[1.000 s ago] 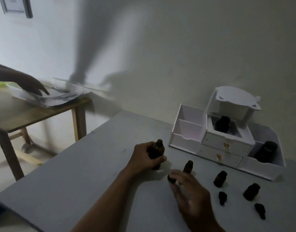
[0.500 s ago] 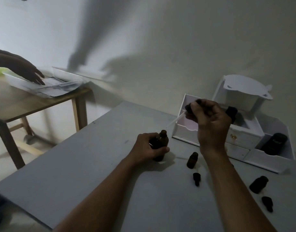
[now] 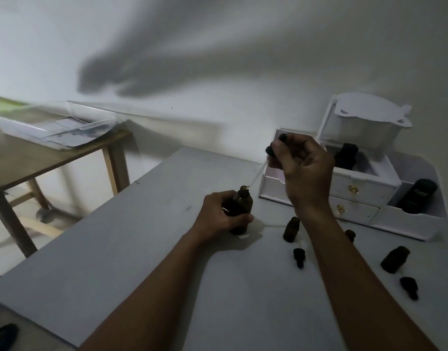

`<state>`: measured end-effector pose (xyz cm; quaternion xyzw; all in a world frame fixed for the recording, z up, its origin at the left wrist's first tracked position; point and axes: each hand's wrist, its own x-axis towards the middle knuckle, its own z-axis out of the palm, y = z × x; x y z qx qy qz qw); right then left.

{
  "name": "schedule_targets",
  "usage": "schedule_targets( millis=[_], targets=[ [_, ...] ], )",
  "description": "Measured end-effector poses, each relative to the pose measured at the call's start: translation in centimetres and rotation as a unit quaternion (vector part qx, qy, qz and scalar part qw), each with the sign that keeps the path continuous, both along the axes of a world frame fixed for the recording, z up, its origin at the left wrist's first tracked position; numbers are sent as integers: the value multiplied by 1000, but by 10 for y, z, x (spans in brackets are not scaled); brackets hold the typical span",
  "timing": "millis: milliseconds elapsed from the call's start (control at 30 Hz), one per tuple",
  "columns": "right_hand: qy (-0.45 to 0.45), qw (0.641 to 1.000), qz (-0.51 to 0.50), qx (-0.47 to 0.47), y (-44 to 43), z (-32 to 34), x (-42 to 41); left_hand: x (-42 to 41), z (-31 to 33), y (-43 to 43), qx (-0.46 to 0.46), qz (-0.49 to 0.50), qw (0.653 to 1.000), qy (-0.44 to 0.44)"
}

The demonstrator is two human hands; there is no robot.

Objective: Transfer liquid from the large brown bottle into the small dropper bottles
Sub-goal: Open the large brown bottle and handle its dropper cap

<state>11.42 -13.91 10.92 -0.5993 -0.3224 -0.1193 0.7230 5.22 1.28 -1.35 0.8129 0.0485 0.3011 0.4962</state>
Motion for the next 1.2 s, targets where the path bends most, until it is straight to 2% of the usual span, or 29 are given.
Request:
schedule_targets(
  millis=[233, 500, 633, 767, 1200],
  targets=[
    [7, 1000, 3, -23, 3, -3, 3, 1, -1, 0, -3, -1, 1000, 4],
    [-29, 978, 41, -201, 11, -24, 4, -1, 2, -3, -7, 6, 1000, -3],
    [-32, 967, 48, -246, 10, -32, 7, -2, 4, -2, 3, 3, 1000, -9],
    [-41, 964, 44, -259, 12, -38, 6, -1, 4, -1, 11, -3, 1000, -15],
    [-54, 975, -1, -215, 20, -42, 3, 0, 2, 0, 22, 0, 1000, -15]
  ],
)
